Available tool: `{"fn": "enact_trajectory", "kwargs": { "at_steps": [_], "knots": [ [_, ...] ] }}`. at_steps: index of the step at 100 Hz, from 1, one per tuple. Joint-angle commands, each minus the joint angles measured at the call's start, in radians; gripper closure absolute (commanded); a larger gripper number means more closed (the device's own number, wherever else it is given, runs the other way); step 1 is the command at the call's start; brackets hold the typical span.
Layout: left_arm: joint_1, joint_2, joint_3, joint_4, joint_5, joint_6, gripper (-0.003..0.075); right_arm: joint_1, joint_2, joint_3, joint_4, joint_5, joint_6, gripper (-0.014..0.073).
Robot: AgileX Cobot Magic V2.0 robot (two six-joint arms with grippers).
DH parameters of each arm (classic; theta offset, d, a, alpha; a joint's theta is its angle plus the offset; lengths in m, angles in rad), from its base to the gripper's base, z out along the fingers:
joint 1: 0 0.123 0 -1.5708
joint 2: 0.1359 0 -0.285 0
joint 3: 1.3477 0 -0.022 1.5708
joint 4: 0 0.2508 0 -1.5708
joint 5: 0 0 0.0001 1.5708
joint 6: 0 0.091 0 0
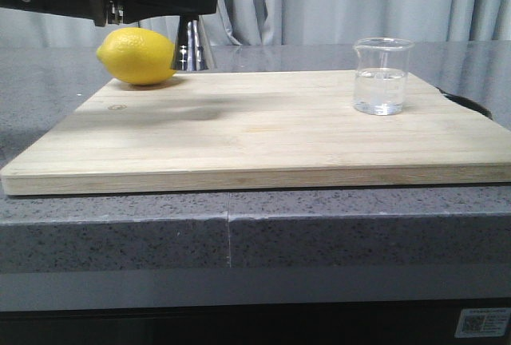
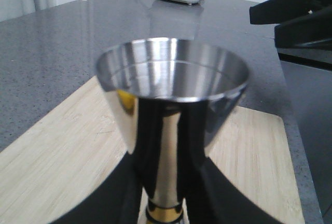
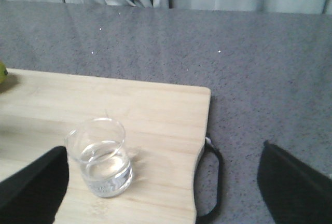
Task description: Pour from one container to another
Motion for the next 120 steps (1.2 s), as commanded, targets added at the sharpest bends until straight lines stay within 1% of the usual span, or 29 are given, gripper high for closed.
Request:
{"fn": "enact_trajectory", "kwargs": {
  "at_steps": [1, 13, 18, 28, 57, 78, 90, 104, 120],
  "knots": [
    [-0.009, -0.064, -0.030, -0.048, 0.116, -0.019, 0.0713, 0.022, -0.007, 0.021, -0.012, -0.154, -0.008, -0.0075],
    [-0.019, -0.080, -0.030, -0.049, 0.116, -0.039, 0.0728, 0.065, -0.007, 0.088, -0.012, -0.245, -0.008, -0.0075],
    [-0.030, -0.085, -0.030, -0.049, 0.116, -0.039, 0.0740, 0.075, -0.007, 0.109, -0.012, -0.260, -0.008, -0.0075],
    [-0.057, -0.089, -0.030, -0.054, 0.116, -0.039, 0.0739, 0.085, -0.007, 0.131, -0.012, -0.273, -0.008, -0.0075],
    [-0.109, -0.089, -0.030, -0.082, 0.116, -0.030, 0.0739, 0.087, 0.001, 0.137, -0.018, -0.303, -0.008, -0.0075],
    [-0.122, -0.089, -0.030, -0.102, 0.116, -0.029, 0.0739, 0.091, 0.095, 0.137, -0.028, -0.380, -0.004, -0.0075],
    [-0.130, -0.089, -0.030, -0.112, 0.116, -0.028, 0.0739, 0.121, 0.175, 0.137, -0.036, -0.462, -0.004, -0.0075],
    [-0.137, -0.089, -0.030, -0.112, 0.116, -0.028, 0.0739, 0.159, 0.277, 0.137, -0.037, -0.600, -0.004, -0.0075],
    [-0.138, -0.089, -0.030, -0.113, 0.116, -0.028, 0.0739, 0.176, 0.390, 0.137, -0.042, -0.733, -0.004, -0.0075]
  ]
}}
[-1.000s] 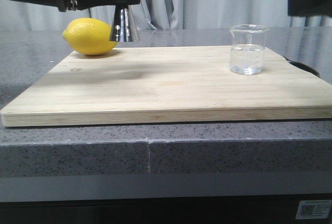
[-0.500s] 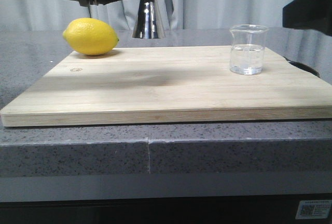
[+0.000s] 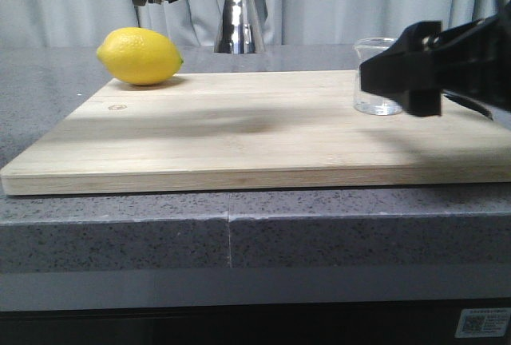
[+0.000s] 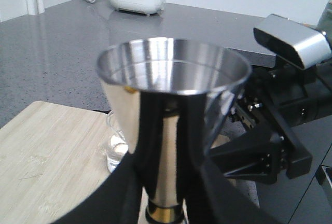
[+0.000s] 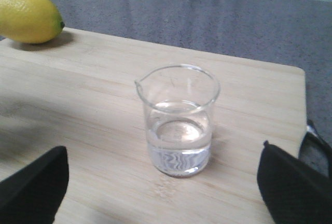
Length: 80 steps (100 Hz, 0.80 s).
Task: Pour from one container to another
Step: 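Reach the right gripper to the glass beaker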
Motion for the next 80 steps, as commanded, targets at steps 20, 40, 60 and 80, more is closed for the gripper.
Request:
{"fn": "enact_trajectory", "kwargs": {
  "at_steps": [20, 40, 60, 80],
  "knots": [
    [-0.009, -0.051, -0.030, -0.083, 0.111, -0.001, 0.0739, 0.005, 0.137, -0.025, -0.012, -0.320, -0.003, -0.0075],
    [-0.009, -0.051, -0.030, -0.083, 0.111, -0.001, 0.0739, 0.005, 0.215, -0.034, -0.012, -0.408, -0.003, -0.0075],
    [-0.009, -0.051, -0.030, -0.083, 0.111, -0.001, 0.0739, 0.005, 0.262, -0.075, -0.012, -0.415, -0.003, -0.0075],
    [-0.009, -0.051, -0.030, -0.083, 0.111, -0.001, 0.0739, 0.003, 0.264, -0.112, -0.012, -0.406, -0.003, -0.0054]
  ]
}}
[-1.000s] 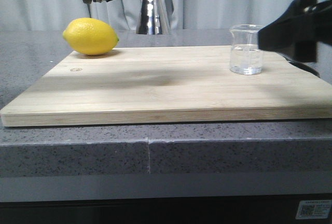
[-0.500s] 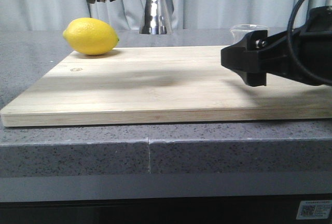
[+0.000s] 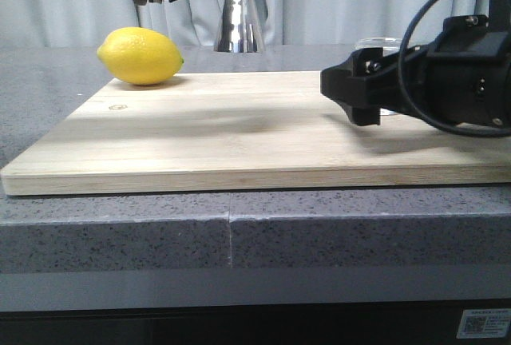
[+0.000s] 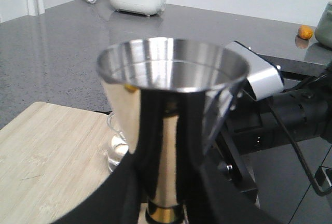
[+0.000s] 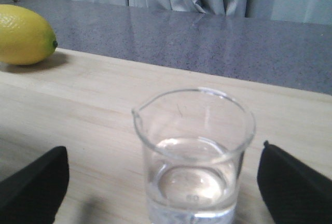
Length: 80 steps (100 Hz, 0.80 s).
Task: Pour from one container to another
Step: 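Reach the right gripper to the glass beaker, then close the right gripper on the glass beaker and lift it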
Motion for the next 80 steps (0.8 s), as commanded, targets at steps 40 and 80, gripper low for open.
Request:
{"fn": "enact_trajectory", "kwargs": {
  "at_steps": [40, 80],
  "knots": [
    [-0.008, -0.051, -0.030, -0.079, 0.111, -0.001, 0.0739, -0.001, -0.002, -0.043, -0.010, -0.079, -0.003, 0.0169],
    [-0.008, -0.051, -0.030, -0.079, 0.111, -0.001, 0.0739, -0.001, 0.043, -0.043, -0.010, -0.129, -0.003, 0.0179]
  ]
}}
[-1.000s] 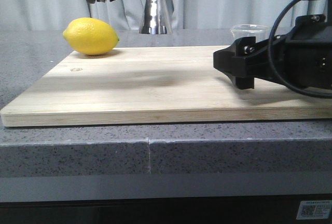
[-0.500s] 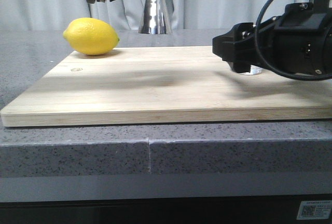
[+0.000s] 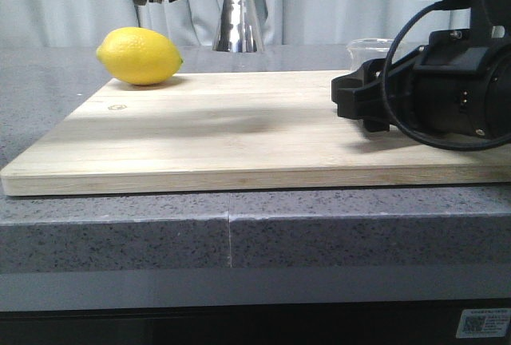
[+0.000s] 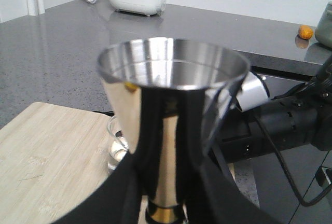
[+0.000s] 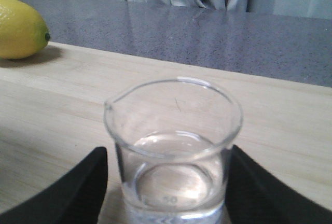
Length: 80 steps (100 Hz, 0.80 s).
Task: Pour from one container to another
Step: 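Close the right gripper on the glass beaker and lift it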
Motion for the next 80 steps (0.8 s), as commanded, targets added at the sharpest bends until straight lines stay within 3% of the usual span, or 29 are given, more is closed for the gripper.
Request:
{"fn": "enact_trajectory", "kwargs": {
  "at_steps": [1, 19, 45, 80],
  "knots": [
    [-0.008, -0.051, -0.030, -0.079, 0.111, -0.001, 0.0739, -0.001, -0.026, -0.022, -0.010, -0.092, -0.003, 0.0179],
    [-0.008, -0.051, -0.030, -0.079, 0.111, -0.001, 0.0739, -0.001, -0.026, -0.022, -0.010, -0.094, -0.003, 0.0187],
    [-0.008, -0.051, -0.030, -0.079, 0.111, -0.001, 0.0739, -0.001, -0.026, -0.022, -0.010, -0.095, -0.003, 0.0337],
    [-0.008, -0.051, -0.030, -0.079, 0.111, -0.001, 0.0739, -0.001, -0.050, -0.022, -0.010, -0.096, -0.003, 0.0347]
  ]
}}
